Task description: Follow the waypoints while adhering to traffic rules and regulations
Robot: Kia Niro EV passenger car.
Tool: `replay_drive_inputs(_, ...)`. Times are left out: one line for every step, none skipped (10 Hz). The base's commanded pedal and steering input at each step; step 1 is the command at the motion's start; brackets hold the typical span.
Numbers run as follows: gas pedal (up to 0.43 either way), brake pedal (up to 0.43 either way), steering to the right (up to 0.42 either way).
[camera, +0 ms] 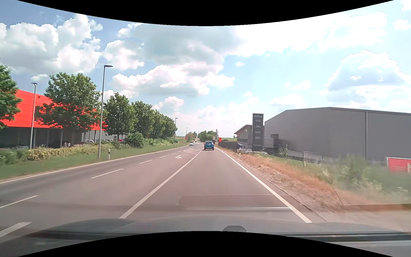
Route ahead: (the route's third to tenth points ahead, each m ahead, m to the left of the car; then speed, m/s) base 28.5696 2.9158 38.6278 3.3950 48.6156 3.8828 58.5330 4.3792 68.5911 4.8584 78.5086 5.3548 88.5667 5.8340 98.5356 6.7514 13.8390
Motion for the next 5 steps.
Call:
replay_drive_inputs(0.24, 0.0, -0.003)
replay_drive_inputs(0.24, 0.0, -0.003)
replay_drive_inputs(0.228, 0.0, -0.003)
replay_drive_inputs(0.22, 0.0, -0.004)
replay_drive_inputs(0.22, 0.0, -0.004)
